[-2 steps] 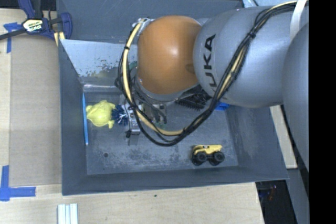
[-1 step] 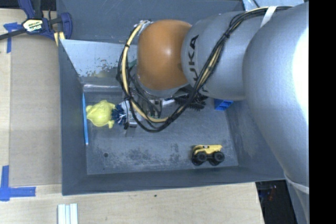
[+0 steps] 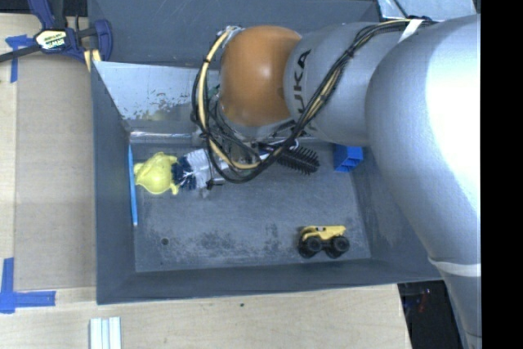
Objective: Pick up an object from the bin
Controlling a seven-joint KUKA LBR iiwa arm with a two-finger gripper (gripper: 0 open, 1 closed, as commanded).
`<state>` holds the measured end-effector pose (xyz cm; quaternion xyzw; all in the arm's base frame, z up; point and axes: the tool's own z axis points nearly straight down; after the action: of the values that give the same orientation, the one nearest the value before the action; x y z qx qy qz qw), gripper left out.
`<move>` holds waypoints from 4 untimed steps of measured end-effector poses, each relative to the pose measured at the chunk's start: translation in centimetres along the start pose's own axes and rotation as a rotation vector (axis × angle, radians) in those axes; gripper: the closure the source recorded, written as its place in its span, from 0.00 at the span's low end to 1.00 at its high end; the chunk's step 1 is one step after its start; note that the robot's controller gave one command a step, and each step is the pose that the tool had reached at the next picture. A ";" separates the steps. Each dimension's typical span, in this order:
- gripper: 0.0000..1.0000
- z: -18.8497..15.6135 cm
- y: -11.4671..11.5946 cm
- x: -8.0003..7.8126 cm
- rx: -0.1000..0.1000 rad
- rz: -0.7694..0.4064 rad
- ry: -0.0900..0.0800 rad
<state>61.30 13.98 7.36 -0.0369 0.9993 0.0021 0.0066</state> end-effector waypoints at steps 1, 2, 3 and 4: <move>0.00 0.2 -4.2 0.3 0.003 0.083 0.005; 0.00 0.2 -4.6 -0.6 -0.001 -0.172 -0.002; 1.00 0.1 -4.1 0.0 0.000 0.048 -0.002; 1.00 0.1 -4.1 0.0 0.000 0.048 -0.002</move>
Offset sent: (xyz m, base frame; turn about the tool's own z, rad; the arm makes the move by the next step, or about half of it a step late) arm 0.0078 -0.0448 -0.0036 -0.1785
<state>61.60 9.89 7.28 -0.0130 0.9999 0.0023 0.0075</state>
